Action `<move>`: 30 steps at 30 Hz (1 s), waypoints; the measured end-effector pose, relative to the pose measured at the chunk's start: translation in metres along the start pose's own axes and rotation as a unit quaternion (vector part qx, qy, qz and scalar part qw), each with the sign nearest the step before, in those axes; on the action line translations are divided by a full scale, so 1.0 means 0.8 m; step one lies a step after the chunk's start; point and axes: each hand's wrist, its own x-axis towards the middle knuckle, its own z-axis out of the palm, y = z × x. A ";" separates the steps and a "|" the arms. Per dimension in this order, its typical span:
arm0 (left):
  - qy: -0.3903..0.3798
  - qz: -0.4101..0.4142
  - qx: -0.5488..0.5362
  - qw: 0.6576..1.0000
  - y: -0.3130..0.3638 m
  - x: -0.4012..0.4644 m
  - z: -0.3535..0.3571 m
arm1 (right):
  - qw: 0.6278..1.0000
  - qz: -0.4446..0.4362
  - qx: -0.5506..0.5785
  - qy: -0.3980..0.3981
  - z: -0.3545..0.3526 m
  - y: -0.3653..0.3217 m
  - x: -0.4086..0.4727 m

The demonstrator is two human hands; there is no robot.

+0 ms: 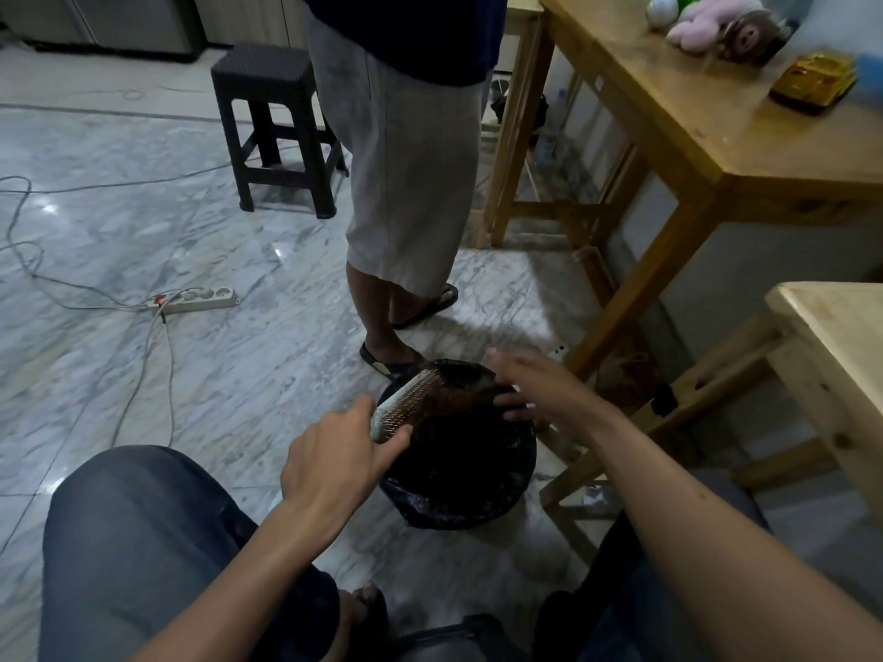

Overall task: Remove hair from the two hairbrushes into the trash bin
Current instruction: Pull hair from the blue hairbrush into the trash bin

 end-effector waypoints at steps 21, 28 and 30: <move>0.019 -0.055 -0.063 0.996 0.023 0.026 -0.009 | 0.995 -0.020 -0.084 -0.040 -0.005 -0.010 0.004; 0.026 -0.042 -0.087 0.995 0.034 0.023 -0.016 | 0.984 -0.095 -0.147 -0.015 0.009 -0.008 0.003; 0.040 -0.043 -0.078 0.995 0.028 0.025 -0.022 | 0.977 -0.086 -0.196 0.011 0.001 0.001 0.010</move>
